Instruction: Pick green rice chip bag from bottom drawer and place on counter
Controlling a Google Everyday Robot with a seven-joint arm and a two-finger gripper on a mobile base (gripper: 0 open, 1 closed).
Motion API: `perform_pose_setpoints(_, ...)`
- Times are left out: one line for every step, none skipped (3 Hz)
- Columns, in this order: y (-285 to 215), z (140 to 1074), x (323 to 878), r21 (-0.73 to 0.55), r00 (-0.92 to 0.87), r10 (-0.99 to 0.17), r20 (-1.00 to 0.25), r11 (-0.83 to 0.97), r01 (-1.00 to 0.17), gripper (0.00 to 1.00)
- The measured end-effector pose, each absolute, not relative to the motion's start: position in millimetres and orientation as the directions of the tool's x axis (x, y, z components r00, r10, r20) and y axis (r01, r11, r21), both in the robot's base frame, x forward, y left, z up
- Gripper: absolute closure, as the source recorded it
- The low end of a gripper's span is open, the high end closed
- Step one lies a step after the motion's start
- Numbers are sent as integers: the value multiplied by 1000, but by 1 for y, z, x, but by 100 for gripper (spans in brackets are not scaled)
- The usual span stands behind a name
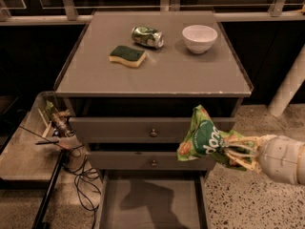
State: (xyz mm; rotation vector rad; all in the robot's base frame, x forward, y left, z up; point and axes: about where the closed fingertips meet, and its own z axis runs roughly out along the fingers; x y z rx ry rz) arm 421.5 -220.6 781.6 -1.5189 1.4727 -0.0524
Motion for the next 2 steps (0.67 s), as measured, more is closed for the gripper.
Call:
perform_pose_setpoints(-208, 841, 429, -698, 330, -795, -510, 158, -698, 100)
perform_pose_setpoints(-206, 894, 463, -736, 373, -784, -496, 152, -659, 100)
